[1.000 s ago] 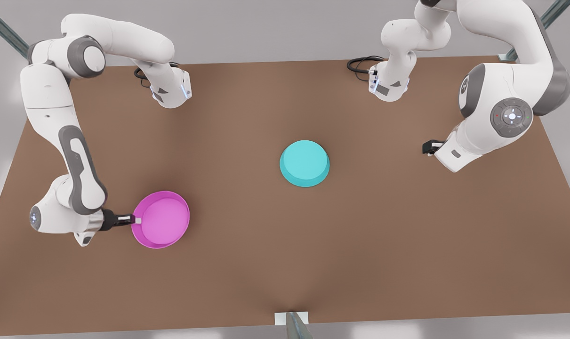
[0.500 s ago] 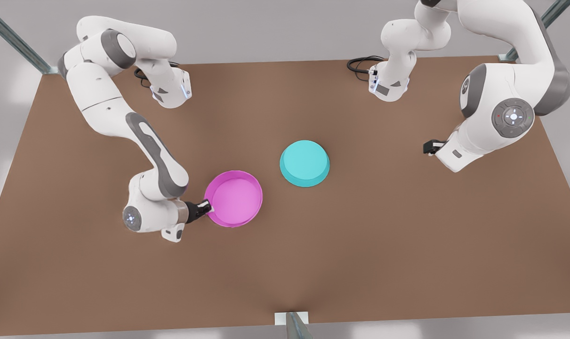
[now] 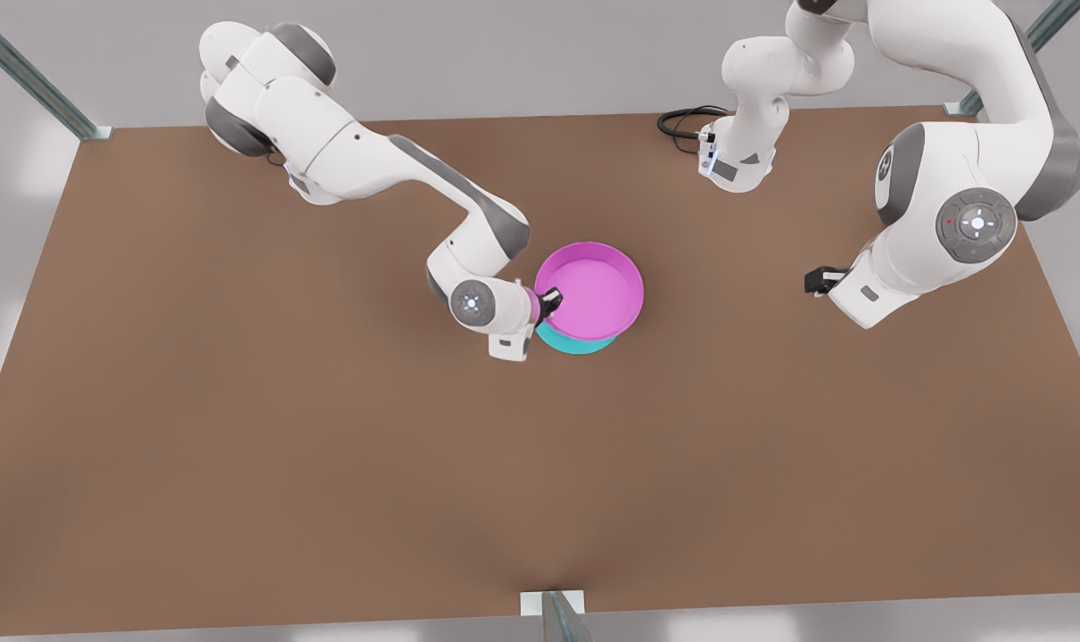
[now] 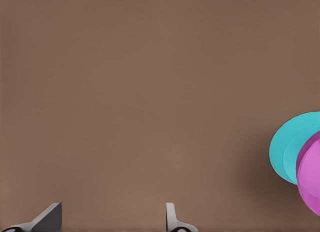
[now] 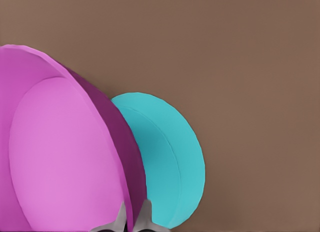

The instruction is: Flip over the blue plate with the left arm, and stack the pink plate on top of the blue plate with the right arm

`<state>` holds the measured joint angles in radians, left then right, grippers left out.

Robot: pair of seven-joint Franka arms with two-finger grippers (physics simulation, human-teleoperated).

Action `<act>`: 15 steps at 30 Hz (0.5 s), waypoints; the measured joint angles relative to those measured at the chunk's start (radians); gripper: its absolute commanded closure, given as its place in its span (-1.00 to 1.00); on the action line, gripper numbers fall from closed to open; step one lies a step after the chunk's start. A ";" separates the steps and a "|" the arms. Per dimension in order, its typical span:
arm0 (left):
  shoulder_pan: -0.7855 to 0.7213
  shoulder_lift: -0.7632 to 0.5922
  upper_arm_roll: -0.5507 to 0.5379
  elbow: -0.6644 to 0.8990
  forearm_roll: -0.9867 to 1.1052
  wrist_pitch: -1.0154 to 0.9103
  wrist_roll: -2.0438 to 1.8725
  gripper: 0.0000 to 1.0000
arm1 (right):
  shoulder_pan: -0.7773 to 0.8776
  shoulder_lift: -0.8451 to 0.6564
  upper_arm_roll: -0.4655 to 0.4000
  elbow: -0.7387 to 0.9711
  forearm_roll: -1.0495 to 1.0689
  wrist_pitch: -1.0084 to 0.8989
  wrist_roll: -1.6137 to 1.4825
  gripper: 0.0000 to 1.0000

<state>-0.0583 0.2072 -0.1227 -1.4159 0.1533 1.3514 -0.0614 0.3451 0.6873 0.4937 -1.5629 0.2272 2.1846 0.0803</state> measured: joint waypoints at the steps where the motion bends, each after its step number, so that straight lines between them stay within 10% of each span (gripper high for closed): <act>1: 0.000 0.000 0.000 0.000 0.000 0.000 -0.001 -1.00 | 0.000 0.001 -0.001 -0.010 0.001 0.015 0.000 0.57; 9: -0.002 0.009 -0.002 0.000 -0.001 0.000 -0.003 -1.00 | 0.018 0.078 -0.018 -0.019 -0.008 0.079 -0.003 0.57; 10: -0.002 0.009 -0.002 0.000 -0.001 0.000 -0.003 -1.00 | 0.024 0.081 -0.024 -0.019 -0.008 0.084 -0.004 0.40; 11: -0.001 0.009 -0.002 0.000 0.000 0.000 -0.003 -1.00 | 0.026 0.084 -0.026 -0.019 -0.009 0.085 -0.003 -0.50; 12: -0.002 0.009 -0.002 0.000 0.000 0.000 -0.002 -1.00 | 0.026 0.084 -0.029 -0.017 -0.014 0.085 -0.002 -0.81; 15: -0.002 0.009 -0.002 0.000 0.000 0.000 -0.003 -1.00 | 0.026 0.086 -0.029 -0.013 -0.020 0.094 0.002 -1.00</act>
<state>-0.0598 0.2164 -0.1242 -1.4159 0.1531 1.3514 -0.0644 0.3712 0.7730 0.4648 -1.5754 0.2076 2.2786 0.0820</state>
